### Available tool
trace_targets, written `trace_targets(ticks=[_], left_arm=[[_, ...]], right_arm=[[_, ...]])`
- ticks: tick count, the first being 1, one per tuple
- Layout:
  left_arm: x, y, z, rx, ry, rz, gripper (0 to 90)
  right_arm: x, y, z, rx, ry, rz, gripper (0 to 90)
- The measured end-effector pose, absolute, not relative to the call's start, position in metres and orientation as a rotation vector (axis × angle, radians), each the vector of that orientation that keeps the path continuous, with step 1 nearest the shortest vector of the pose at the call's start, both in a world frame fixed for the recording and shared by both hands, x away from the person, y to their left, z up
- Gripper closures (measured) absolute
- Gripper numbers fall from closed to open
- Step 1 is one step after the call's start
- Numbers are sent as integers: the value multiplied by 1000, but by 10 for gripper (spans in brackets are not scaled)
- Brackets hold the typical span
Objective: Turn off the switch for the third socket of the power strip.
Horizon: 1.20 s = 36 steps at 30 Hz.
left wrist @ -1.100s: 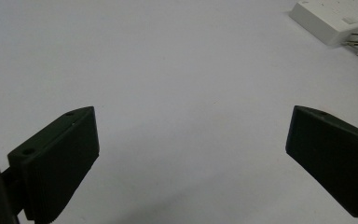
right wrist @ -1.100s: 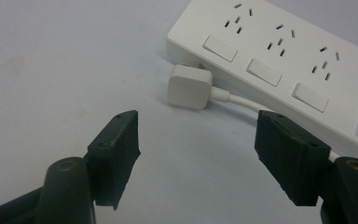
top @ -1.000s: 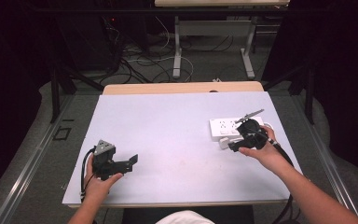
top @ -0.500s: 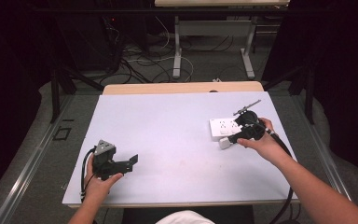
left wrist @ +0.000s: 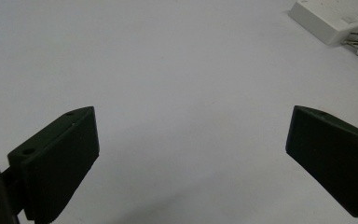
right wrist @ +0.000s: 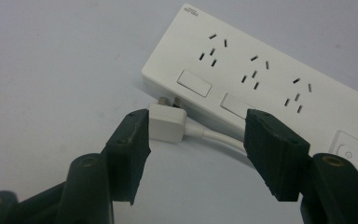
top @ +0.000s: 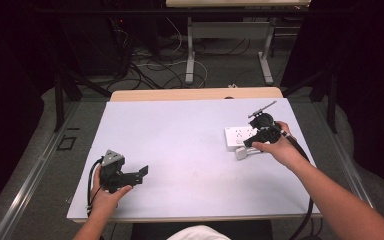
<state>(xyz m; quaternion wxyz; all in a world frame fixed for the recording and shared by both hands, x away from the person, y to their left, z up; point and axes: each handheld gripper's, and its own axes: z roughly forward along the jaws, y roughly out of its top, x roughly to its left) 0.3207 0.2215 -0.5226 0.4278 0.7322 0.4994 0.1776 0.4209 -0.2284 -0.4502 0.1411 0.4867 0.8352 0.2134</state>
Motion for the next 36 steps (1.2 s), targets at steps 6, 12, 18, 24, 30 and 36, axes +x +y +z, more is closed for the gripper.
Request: trace_targets(ticks=[6,12,18,24,30,36], left_arm=[[321,222,-523,1828,1248,443,23],[321,222,-523,1829,1247,443,24],[321,222,-523,1831,1248,447,27],[321,222,-523,1831,1248,443,27],[321,222,-523,1830,1247,445,27],[321,222,-523,1829,1251,446,27]], right_arm=[[428,-227,-451,1416,2402,601,415],[436,-226,-453,1418,2401,585,421],[445,-223,-455,1444,2400,587,434],[451,-222,-457,1460,2405,583,458],[457,-218,-463,1457,2422,558,491],[461,-212,-468,1447,2433,542,542]])
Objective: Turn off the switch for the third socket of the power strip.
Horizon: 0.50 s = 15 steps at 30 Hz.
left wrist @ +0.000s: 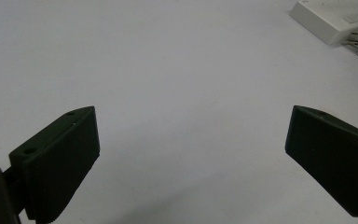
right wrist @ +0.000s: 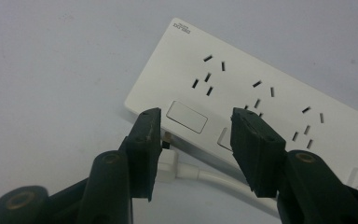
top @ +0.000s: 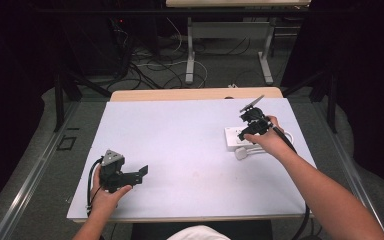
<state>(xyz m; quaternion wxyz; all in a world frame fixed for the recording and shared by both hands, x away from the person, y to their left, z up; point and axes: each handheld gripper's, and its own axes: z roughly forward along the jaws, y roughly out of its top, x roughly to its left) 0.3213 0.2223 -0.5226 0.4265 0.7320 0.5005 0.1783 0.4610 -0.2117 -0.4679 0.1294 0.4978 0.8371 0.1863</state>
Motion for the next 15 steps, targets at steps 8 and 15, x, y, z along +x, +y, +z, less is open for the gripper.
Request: trace_targets(ticks=[8,15], left_arm=[[322,222,-523,1829,1248,444,27],[322,222,-523,1829,1248,442,27]], right_arm=[[465,-203,-475,1444,2441,510,601],[470,-200,-479,1428,2452,521,644]])
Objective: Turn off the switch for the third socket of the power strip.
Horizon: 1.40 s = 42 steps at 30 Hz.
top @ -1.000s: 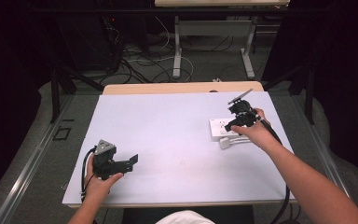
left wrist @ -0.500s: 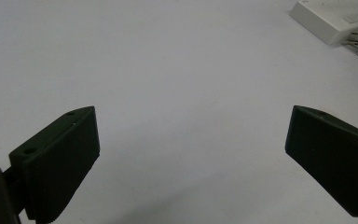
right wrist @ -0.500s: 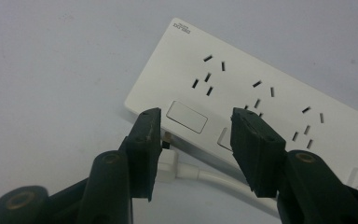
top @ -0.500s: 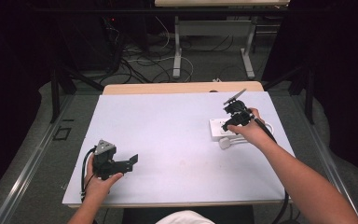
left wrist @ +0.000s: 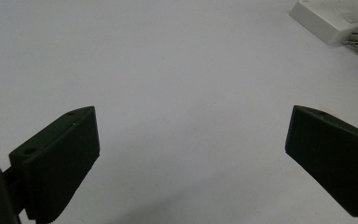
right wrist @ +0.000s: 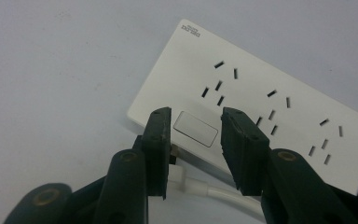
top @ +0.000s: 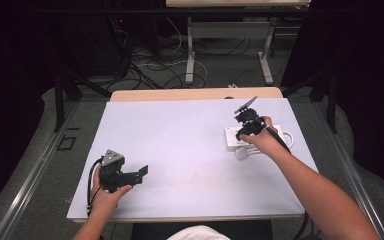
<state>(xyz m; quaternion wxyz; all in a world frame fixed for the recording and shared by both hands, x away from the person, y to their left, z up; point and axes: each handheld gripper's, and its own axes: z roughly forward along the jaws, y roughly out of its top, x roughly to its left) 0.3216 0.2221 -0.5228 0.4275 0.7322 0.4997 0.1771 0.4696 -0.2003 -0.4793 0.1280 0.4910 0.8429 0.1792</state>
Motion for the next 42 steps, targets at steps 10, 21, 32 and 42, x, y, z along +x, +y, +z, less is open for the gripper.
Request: trace_targets(ticks=[10,21,32,42], left_arm=[[322,223,-522,1841,1250,435,27],[322,223,-522,1838,1249,438,27],[322,223,-522,1842,1250,439,33],[322,223,-522,1838,1249,443,36]], right_arm=[[474,-194,-486,1445,2455,510,731],[479,-189,-494,1454,2464,487,793],[483,-183,-500,1445,2488,465,855],[486,-182,-502,1458,2485,426,887]])
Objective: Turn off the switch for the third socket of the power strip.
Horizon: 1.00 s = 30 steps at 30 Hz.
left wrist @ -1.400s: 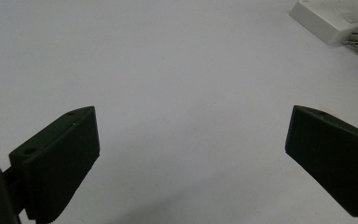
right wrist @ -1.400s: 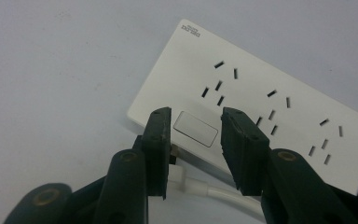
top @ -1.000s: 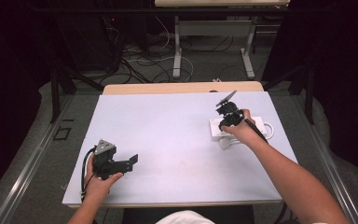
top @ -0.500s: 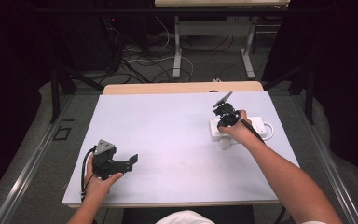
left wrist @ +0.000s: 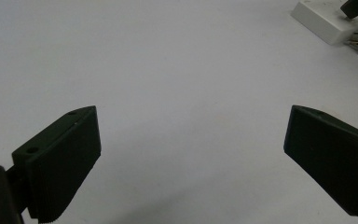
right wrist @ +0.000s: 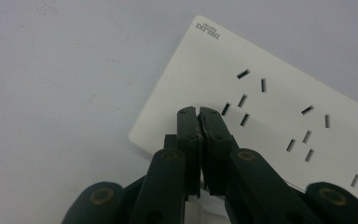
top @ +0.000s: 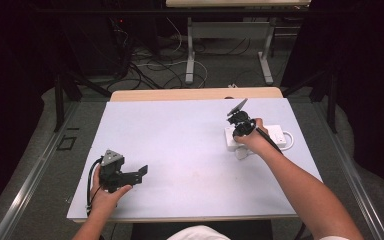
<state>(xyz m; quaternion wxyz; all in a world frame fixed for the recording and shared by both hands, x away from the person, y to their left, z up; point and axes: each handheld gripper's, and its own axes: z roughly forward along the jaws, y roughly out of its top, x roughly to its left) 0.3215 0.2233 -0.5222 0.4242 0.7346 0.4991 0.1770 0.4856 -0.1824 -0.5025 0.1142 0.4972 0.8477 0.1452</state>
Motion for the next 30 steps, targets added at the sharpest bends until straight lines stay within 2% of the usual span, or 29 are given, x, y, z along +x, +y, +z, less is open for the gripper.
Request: trace_targets(ticks=[30], left_arm=[[320,224,-522,1832,1252,446,38]], right_arm=[[485,-183,-508,1461,2473,468,900]])
